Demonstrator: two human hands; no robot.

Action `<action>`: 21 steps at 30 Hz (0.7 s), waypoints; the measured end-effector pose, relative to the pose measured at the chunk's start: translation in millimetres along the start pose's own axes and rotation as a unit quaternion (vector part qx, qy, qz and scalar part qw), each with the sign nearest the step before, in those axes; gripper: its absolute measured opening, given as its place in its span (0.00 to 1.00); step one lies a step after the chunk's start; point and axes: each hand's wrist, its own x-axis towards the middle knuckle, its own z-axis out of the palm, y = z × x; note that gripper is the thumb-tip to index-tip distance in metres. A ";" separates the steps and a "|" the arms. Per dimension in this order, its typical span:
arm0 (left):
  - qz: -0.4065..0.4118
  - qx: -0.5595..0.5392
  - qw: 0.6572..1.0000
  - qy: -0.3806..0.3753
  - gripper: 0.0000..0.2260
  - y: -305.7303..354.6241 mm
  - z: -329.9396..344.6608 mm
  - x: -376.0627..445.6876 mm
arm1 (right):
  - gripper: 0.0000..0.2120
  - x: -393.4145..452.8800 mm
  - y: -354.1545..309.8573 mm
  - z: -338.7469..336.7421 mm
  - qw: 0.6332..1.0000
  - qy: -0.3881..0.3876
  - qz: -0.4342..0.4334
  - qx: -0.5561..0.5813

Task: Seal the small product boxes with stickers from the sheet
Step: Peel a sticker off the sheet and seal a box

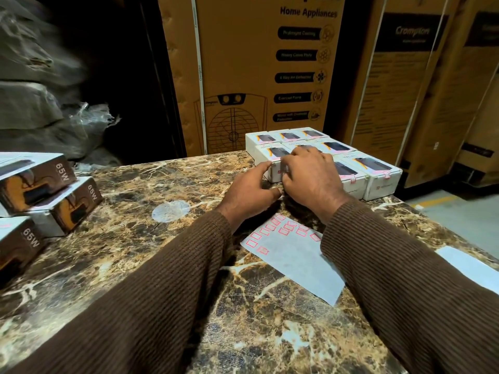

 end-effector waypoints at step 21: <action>-0.009 -0.017 0.998 0.064 0.24 -2.3 -98.1 -144.1 | 0.10 -79.6 -72.3 -88.4 0.982 0.063 -0.113 0.134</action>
